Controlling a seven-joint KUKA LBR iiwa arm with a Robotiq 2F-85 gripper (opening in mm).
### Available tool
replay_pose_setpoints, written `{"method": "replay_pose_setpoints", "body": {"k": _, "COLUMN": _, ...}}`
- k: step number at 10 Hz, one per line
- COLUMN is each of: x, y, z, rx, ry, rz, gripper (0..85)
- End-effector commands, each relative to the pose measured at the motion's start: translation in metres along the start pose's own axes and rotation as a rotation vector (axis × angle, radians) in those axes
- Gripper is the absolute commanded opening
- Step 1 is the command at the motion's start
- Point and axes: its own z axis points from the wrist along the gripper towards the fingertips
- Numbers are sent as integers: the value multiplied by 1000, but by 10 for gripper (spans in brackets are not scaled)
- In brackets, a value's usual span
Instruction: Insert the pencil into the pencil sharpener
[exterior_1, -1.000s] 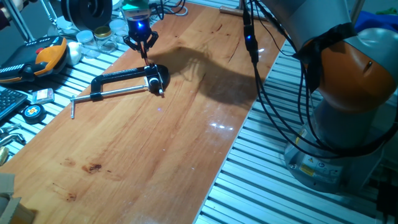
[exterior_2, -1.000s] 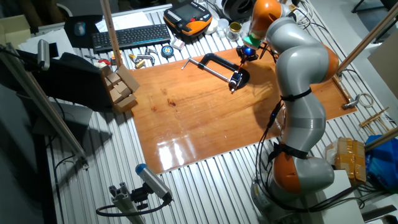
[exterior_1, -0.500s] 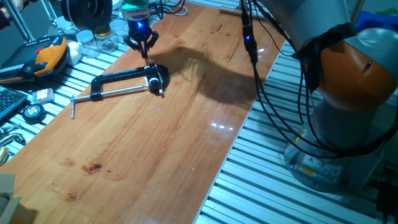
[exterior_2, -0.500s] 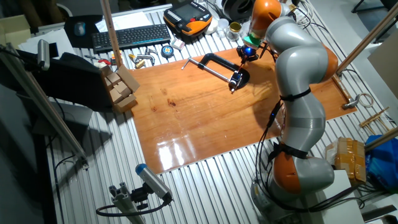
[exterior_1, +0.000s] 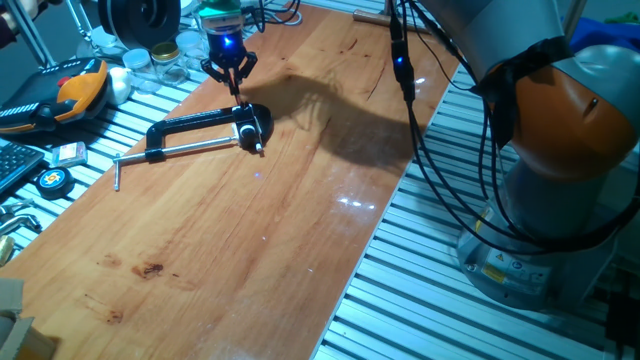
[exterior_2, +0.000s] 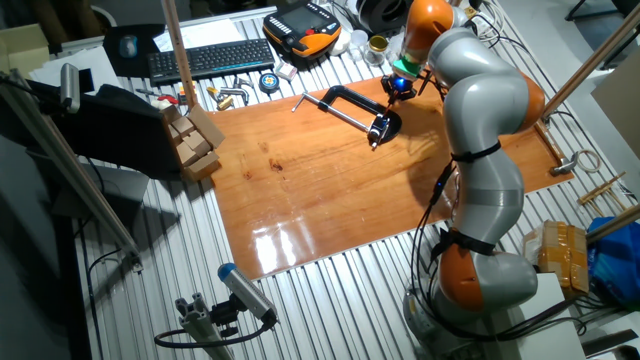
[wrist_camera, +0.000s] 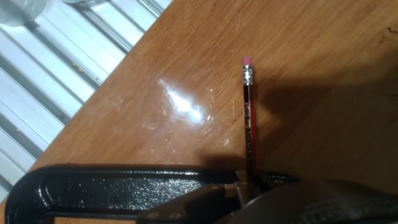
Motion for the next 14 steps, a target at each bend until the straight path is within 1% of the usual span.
{"method": "replay_pose_setpoints", "body": {"k": 1, "x": 1, "y": 0, "z": 0, "rx": 0, "ry": 0, "rz": 0, "gripper": 0}}
{"method": "replay_pose_setpoints", "body": {"k": 7, "x": 3, "y": -1, "z": 0, "rx": 8, "ry": 9, "rz": 12, "gripper": 0}}
{"method": "replay_pose_setpoints", "body": {"k": 14, "x": 5, "y": -3, "z": 0, "rx": 11, "ry": 6, "rz": 14, "gripper": 0}}
